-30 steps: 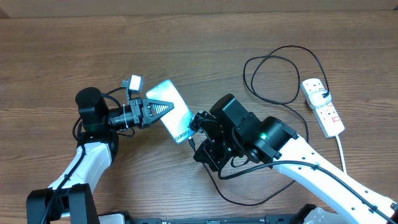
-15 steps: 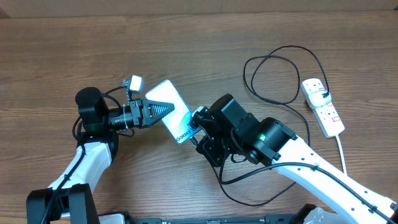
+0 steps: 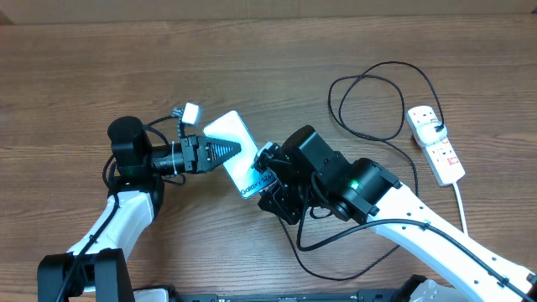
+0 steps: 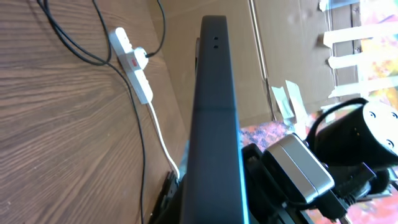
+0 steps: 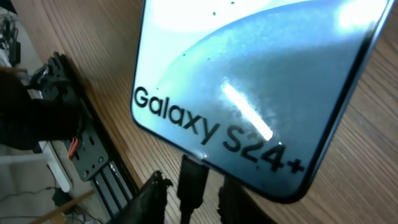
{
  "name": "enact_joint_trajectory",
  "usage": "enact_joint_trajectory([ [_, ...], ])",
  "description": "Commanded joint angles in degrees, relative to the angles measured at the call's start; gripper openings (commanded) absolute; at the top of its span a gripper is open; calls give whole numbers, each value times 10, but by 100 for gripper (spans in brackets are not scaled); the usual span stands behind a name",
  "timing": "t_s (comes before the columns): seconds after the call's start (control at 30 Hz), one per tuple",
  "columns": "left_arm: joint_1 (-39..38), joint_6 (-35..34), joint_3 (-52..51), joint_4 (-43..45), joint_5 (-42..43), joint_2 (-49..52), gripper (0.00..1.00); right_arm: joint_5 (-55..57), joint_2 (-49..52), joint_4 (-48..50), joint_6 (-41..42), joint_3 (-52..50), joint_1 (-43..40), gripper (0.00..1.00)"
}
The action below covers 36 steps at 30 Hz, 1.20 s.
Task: Plug charger to phone and switch on socket
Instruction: 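Push the USB-C plug into the phone's port with the right gripper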
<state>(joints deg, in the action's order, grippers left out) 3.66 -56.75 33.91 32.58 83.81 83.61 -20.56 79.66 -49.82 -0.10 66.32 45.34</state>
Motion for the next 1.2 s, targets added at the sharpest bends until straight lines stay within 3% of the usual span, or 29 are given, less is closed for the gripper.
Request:
enact_joint_trajectory([
  [0.0, -4, 15, 7, 2, -23, 1, 4, -1, -16, 1, 3, 16, -4, 33],
  [0.3, -4, 15, 7, -49, -73, 1, 5, 1, -16, 5, 18, 16, -4, 35],
  [0.57, -4, 0, 7, -49, -78, 1, 4, 76, -11, 5, 18, 16, -4, 35],
  [1.03, -4, -39, 7, -49, -78, 1, 4, 75, 1, 25, 18, 15, -3, 30],
  [1.17, -4, -41, 7, -49, -78, 1, 4, 74, 21, 25, 36, 15, -3, 24],
])
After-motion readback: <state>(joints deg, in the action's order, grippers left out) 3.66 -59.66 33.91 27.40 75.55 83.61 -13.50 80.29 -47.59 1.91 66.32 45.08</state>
